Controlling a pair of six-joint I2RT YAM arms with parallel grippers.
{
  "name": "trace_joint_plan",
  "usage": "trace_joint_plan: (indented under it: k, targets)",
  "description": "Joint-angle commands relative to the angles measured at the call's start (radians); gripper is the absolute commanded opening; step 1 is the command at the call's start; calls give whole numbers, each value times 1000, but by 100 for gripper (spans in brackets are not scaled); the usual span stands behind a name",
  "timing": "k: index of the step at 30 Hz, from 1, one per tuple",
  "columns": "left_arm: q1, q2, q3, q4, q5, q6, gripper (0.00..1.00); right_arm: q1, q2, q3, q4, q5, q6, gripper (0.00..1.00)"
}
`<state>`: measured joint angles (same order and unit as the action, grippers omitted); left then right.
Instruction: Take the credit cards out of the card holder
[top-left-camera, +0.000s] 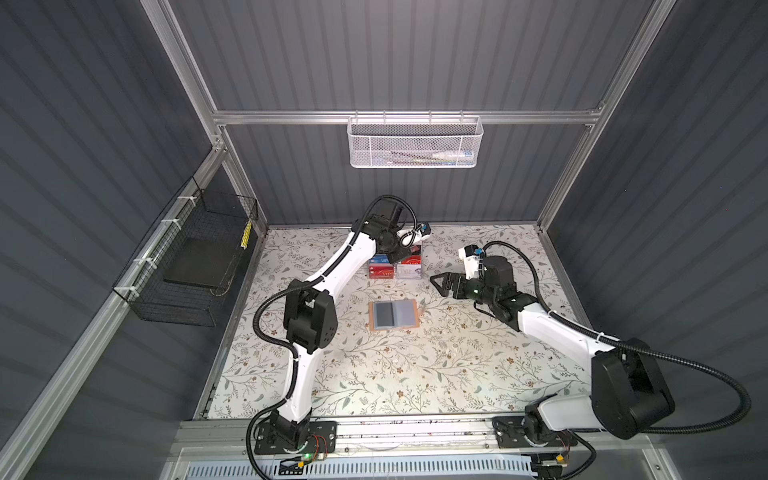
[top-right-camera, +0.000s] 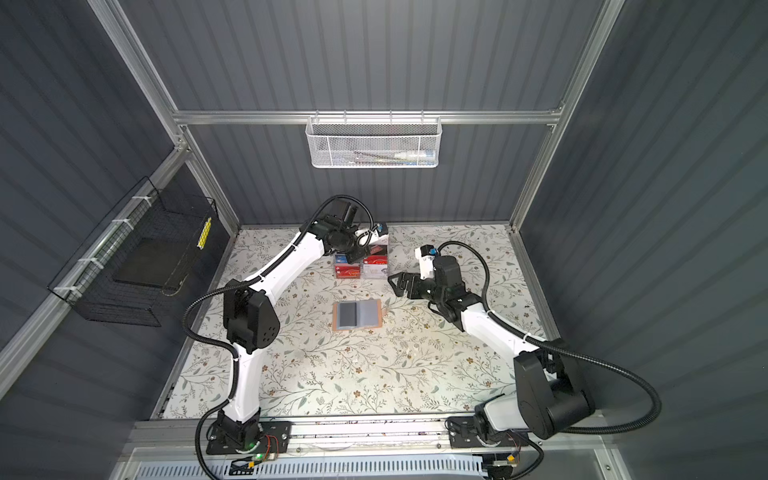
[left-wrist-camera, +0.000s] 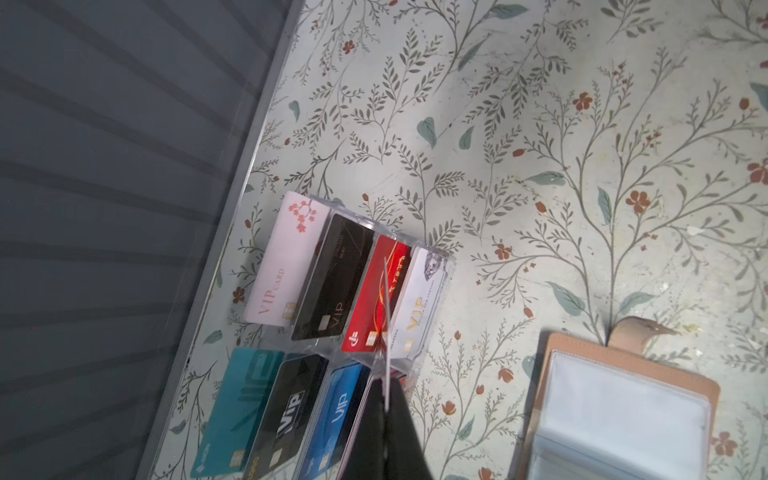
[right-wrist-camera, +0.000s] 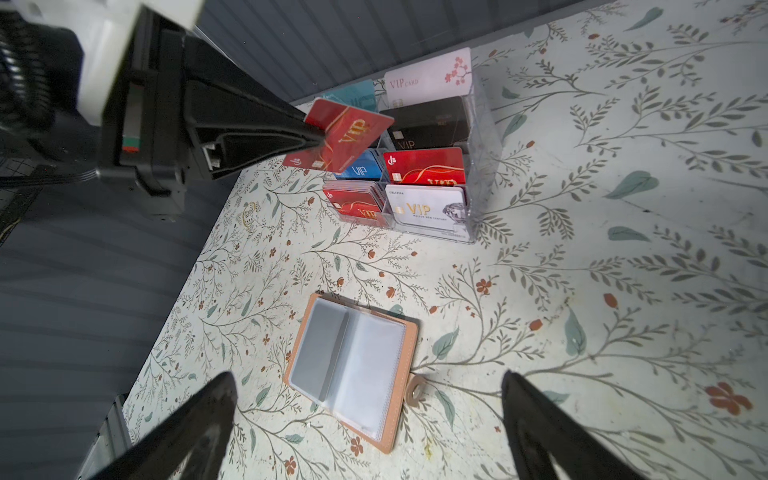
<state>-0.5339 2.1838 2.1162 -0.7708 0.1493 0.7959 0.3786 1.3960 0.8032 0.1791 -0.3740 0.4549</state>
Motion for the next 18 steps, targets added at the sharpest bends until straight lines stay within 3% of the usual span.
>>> trace_joint_plan:
  k: [1, 18]
  targets:
    - [3, 44, 48, -31, 27, 107, 0, -4, -27, -24, 12, 15, -12, 99]
    - [-21, 165, 164, -58, -40, 294, 0, 0, -57, -56, 68, -27, 22, 99]
